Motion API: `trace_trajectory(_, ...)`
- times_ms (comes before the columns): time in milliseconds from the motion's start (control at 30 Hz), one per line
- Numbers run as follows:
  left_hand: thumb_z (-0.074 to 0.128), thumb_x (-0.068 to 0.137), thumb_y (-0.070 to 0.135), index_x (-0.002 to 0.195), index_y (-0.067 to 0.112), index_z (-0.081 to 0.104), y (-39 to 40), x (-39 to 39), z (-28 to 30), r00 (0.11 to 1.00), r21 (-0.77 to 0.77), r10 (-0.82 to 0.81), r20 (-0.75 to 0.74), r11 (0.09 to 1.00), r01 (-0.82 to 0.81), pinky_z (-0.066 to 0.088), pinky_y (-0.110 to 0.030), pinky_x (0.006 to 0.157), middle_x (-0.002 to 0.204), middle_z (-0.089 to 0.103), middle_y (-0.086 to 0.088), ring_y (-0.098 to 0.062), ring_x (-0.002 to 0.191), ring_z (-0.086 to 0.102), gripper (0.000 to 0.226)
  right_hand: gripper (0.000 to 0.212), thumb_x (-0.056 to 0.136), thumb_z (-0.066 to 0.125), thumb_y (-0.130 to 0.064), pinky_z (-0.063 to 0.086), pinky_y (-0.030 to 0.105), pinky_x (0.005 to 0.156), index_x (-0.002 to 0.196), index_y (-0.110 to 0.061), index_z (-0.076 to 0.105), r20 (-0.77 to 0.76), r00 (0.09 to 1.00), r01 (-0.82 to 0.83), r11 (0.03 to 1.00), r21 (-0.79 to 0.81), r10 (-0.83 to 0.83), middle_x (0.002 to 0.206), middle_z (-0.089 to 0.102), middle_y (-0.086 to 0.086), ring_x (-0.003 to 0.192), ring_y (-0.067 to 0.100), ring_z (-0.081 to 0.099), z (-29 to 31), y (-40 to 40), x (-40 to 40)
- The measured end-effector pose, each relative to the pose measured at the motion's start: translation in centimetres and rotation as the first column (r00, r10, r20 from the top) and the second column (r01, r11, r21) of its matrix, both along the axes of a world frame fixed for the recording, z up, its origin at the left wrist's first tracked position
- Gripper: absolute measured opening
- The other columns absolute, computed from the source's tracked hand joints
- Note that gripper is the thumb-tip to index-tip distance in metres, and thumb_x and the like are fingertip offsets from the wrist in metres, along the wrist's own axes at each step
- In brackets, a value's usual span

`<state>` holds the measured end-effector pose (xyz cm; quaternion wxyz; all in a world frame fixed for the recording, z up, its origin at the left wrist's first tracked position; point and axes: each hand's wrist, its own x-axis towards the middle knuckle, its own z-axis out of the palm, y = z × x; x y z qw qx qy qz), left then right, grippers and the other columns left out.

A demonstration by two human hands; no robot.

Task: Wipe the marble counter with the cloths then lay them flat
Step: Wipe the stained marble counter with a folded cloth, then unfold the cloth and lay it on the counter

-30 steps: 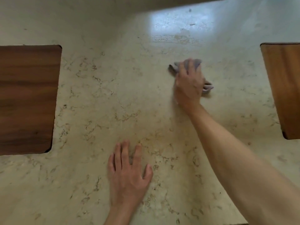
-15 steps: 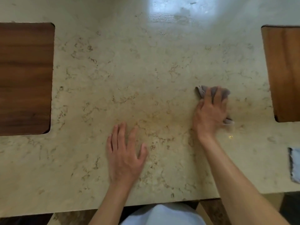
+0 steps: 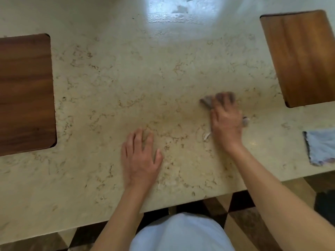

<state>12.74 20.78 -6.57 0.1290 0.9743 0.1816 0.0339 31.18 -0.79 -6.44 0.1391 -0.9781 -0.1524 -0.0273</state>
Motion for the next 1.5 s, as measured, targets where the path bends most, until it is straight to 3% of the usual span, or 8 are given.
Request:
trace_trajectory(133,0.049,0.092,0.044,0.144,0.015,0.049,0.1,-0.1,-0.2,0.998,0.036,-0.018,-0.061,0.999,0.02,0.025,-0.049,0.115,0.152,0.043,-0.015,-0.035,0.141,0.034,0.06,0.048,0.1,0.052,-0.024,0.042,0.054,0.104,0.147,-0.016,0.052,0.019,0.985,0.174,0.984,-0.025,-0.174,0.159,0.041,0.012,0.149,0.04,0.031,0.2,3.0,-2.0)
trace_trajectory(400,0.049,0.089,0.043,0.134,0.015,0.056,0.1,0.2,0.9,0.997,0.02,-0.026,-0.079,0.999,0.028,0.03,-0.049,0.11,0.145,0.049,-0.016,-0.037,0.136,0.041,0.054,0.044,0.102,0.05,-0.03,0.046,0.046,0.094,0.145,-0.022,0.055,-0.033,0.942,-0.332,0.939,0.087,0.335,0.157,0.045,0.006,0.139,0.035,0.048,1.0,3.7,-14.7)
trace_trajectory(500,0.05,0.089,0.037,0.126,0.01,0.062,-0.9,0.1,2.2,0.998,-0.083,0.042,-0.037,0.996,-0.045,0.042,-0.05,0.101,0.134,0.056,-0.021,-0.041,0.123,0.051,0.047,0.046,0.103,0.043,-0.027,0.048,0.045,0.091,0.147,-0.017,0.051,-0.145,0.97,-0.156,0.959,0.235,0.194,0.153,0.049,0.009,0.125,0.03,0.057,2.7,2.8,-12.5)
trace_trajectory(700,0.067,0.089,0.043,0.132,0.009,0.056,-5.8,0.6,5.3,0.96,-0.496,0.148,-0.236,0.832,-0.25,0.043,-0.042,0.099,0.124,0.056,-0.013,-0.032,0.116,0.049,0.056,0.031,0.099,0.058,-0.042,0.043,0.043,0.09,0.11,-0.013,0.059,-0.482,0.856,0.189,0.981,-0.049,-0.189,0.11,0.066,0.009,0.106,0.034,0.057,5.0,2.8,-11.0)
trace_trajectory(967,0.076,0.074,0.026,0.076,0.021,0.051,-5.1,0.6,6.1,0.906,-0.725,0.202,-0.373,0.545,-0.42,0.048,-0.037,0.069,0.09,0.064,-0.009,-0.028,0.081,0.063,0.025,0.027,0.086,0.076,-0.035,0.035,0.027,0.053,0.081,-0.016,0.057,-0.705,0.695,0.4,0.89,0.217,-0.141,0.071,0.057,-0.004,0.064,0.013,0.053,5.5,1.3,-13.6)
trace_trajectory(1167,0.056,0.095,0.002,0.095,0.01,0.05,-5.3,-1.2,8.7,0.894,-0.924,0.245,-0.375,-0.016,-0.383,0.053,-0.042,0.064,0.092,0.062,-0.018,-0.028,0.078,0.063,0.01,0.015,0.095,0.069,-0.011,0.055,0.036,0.072,0.089,-0.006,0.057,-0.848,0.522,0.762,0.397,0.512,0.092,0.086,0.064,0.012,0.08,0.022,0.065,8.6,-1.6,-15.4)
trace_trajectory(1367,0.061,0.097,0.032,0.119,-0.008,0.063,-6.1,-0.1,11.0,0.832,-0.724,0.119,-0.541,-0.569,-0.39,0.061,-0.038,0.078,0.109,0.071,-0.022,-0.03,0.097,0.071,0.046,0.031,0.099,0.061,-0.012,0.062,0.036,0.073,0.116,0.013,0.057,-0.779,0.551,0.807,0.046,0.589,0.301,0.103,0.072,0.021,0.094,0.031,0.071,12.9,-5.2,-15.1)
trace_trajectory(1500,0.065,0.088,0.042,0.128,-0.003,0.062,-9.8,-0.4,11.2,0.807,-0.64,-0.068,-0.586,-0.572,-0.513,0.059,-0.044,0.085,0.127,0.067,-0.026,-0.034,0.113,0.069,0.06,0.037,0.102,0.056,-0.014,0.059,0.039,0.087,0.123,0.016,0.058,-0.763,0.516,0.811,0.066,0.581,0.389,0.124,0.063,0.036,0.111,0.043,0.063,13.6,-8.3,-14.5)
